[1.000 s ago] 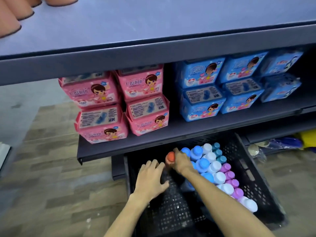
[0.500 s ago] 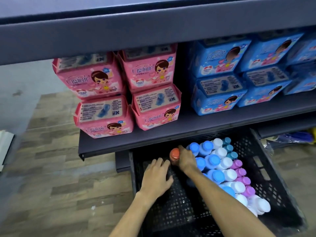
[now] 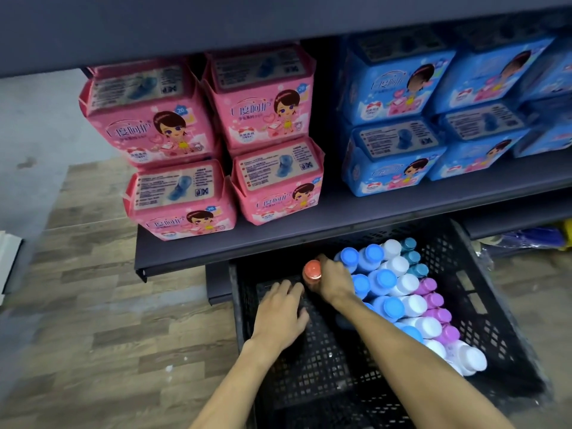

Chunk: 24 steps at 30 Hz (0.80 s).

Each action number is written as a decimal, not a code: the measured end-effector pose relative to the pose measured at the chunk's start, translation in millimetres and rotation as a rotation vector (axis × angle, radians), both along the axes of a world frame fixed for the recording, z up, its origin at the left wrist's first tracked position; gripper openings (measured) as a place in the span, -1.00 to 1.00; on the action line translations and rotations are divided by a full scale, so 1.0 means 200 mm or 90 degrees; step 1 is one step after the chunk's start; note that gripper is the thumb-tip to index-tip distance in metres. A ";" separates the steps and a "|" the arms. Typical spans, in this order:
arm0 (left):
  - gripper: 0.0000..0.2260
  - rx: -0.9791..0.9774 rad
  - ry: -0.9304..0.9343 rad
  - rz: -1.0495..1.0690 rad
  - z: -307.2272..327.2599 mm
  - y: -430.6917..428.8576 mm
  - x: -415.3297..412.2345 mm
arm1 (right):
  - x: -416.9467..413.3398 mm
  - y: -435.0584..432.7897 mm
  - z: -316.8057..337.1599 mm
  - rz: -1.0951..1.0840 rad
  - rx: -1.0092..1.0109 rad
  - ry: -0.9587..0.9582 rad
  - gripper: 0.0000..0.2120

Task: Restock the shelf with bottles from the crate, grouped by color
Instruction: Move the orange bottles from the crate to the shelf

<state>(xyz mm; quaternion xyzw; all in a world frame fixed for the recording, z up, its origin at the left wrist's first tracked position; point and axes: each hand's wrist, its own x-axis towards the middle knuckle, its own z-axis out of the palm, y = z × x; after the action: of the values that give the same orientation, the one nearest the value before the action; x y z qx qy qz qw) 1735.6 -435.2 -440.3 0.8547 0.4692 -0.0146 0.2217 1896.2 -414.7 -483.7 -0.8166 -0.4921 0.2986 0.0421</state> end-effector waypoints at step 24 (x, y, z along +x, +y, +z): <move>-0.72 0.214 -0.104 -0.095 0.83 0.16 0.05 | 0.28 -0.18 1.40 0.136 0.376 0.035 -0.54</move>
<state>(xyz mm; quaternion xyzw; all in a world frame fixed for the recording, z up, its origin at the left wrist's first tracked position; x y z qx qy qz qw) 1745.8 -402.6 -275.2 0.9103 0.3810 0.1170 0.1118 1951.5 -450.1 -203.4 -0.7046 -0.6391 0.1672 0.2590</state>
